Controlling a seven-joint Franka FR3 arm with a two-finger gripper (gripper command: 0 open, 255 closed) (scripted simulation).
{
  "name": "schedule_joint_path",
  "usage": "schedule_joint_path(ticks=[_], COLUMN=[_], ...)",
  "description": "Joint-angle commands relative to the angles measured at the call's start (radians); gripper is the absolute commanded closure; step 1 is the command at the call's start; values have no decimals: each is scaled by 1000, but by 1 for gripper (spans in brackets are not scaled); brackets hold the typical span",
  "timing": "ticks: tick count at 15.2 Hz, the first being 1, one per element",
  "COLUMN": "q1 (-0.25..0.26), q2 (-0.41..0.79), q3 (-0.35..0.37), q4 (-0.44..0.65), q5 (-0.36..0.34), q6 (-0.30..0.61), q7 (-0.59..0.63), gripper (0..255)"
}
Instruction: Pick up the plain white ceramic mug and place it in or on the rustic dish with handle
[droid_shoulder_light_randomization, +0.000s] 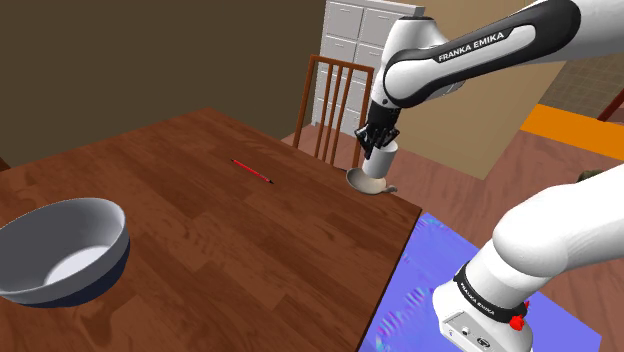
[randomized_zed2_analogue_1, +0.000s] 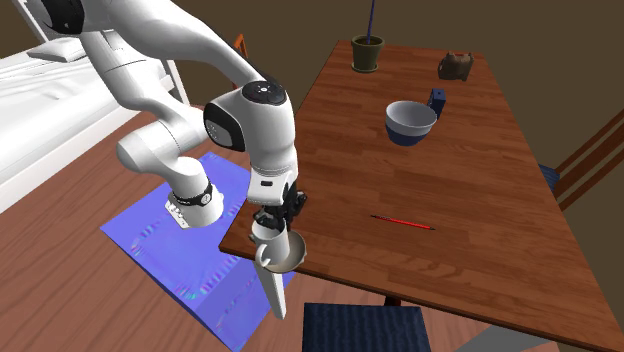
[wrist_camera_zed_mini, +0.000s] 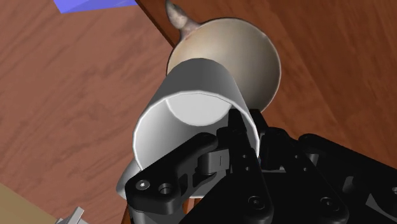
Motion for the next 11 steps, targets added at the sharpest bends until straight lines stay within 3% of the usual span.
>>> schedule_joint_path(ticks=[1,4,5,10,11], q1=[0,0,0,0,2], q2=[1,1,1,1,-20], q3=[0,0,0,0,-1], q4=[0,0,0,0,19], q5=[0,0,0,0,2], q6=[1,1,1,1,-38], q7=[0,0,0,0,-2], gripper=[255,255,0,0,0])
